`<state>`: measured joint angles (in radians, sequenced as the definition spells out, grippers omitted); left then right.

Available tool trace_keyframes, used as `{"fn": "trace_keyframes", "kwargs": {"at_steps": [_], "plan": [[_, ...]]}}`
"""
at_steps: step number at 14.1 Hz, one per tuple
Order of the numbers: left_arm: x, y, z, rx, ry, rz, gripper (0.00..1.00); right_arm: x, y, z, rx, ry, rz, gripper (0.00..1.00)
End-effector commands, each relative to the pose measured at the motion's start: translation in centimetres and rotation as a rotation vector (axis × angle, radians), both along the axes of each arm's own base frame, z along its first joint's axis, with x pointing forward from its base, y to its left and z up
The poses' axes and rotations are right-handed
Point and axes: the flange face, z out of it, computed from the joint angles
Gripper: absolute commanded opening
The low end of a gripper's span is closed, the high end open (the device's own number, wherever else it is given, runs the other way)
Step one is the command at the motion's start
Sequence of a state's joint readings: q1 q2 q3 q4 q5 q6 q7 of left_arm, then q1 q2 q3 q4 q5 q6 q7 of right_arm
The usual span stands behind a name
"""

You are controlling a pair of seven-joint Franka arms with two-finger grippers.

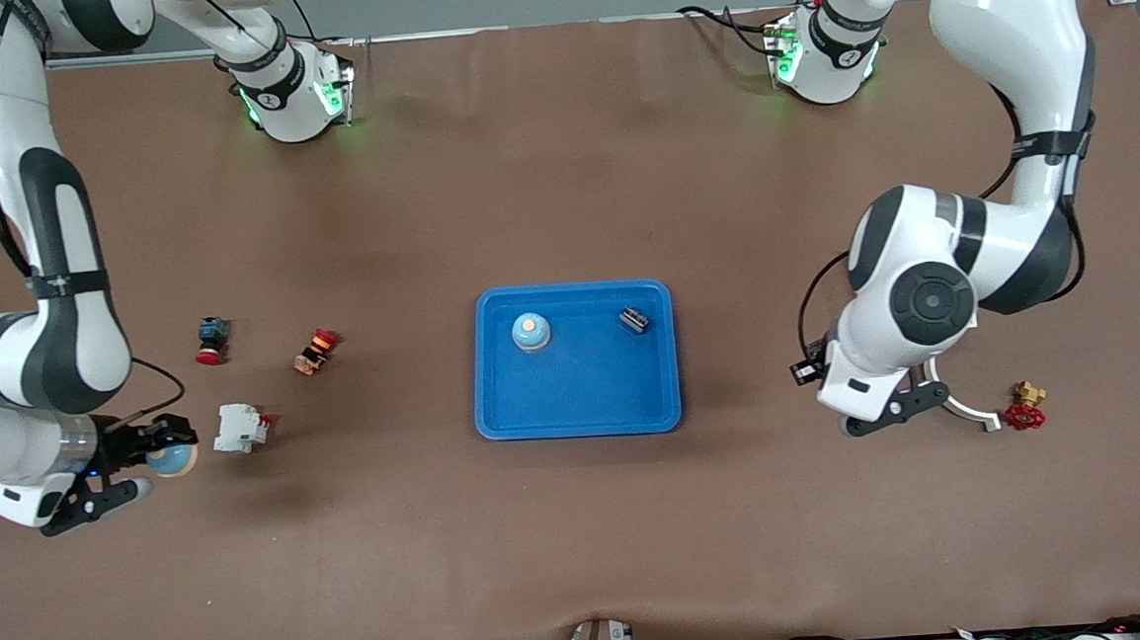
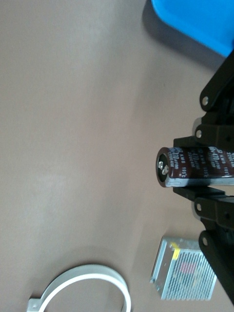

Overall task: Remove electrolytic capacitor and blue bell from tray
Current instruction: 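Lower the bell by the breaker while the left gripper sets the capacitor by the clamp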

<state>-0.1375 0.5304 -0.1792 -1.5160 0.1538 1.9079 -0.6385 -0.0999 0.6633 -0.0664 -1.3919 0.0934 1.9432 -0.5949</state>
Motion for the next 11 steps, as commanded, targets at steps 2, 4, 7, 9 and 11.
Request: {"fn": "trace_keyframes", "kwargs": {"at_steps": [2,4,7,9,11], "plan": [[-0.8,4.4,-0.4,0.005,0.027,-0.069,0.05,-2.2,-5.0,-2.5,0.010,-0.041,0.065,0.00],[-0.6,6.9,-1.7,-0.010,0.007,-0.097,0.05,-4.2,-6.8,-5.4,0.012,-0.037,0.062,0.00],[-1.0,9.3,-4.1,-0.018,-0.034,-0.124,0.05,-5.9,-9.4,-7.5,0.010,-0.051,0.086,0.00],[-1.4,10.4,-5.8,-0.030,-0.061,-0.142,0.05,-6.8,-9.8,-8.7,0.013,-0.039,0.084,0.00],[-2.0,11.5,-7.9,-0.028,-0.106,-0.185,0.05,-8.0,-10.4,-10.1,0.005,-0.051,0.079,0.00]]}}
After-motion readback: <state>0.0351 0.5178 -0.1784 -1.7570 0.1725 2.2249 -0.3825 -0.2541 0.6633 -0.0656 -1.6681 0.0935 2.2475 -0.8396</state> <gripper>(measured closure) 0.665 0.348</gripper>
